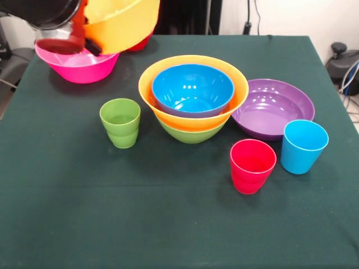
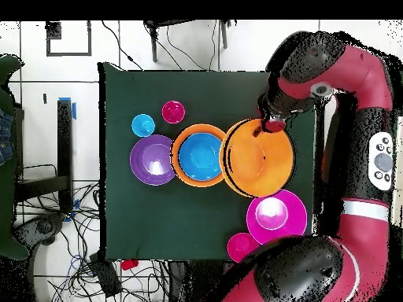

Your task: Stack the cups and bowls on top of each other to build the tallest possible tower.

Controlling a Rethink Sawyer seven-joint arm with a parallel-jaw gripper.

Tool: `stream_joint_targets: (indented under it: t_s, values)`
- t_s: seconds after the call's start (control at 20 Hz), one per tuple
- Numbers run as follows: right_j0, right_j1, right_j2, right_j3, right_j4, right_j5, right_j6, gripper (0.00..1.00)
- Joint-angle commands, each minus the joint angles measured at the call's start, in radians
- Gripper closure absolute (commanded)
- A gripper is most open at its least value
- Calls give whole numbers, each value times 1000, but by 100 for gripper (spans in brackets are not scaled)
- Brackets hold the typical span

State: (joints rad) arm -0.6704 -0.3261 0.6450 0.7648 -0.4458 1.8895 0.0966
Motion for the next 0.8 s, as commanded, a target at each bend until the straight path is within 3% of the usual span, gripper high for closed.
stream_joint_targets:
  t_s: [0.05, 0.55, 0.8]
  values:
    - [7, 0, 16, 227, 131, -228, 260, 100]
    - [7, -32, -34, 369, 223, -533, 325, 100]
    - [42, -102, -79, 412, 233, -567, 381, 100]
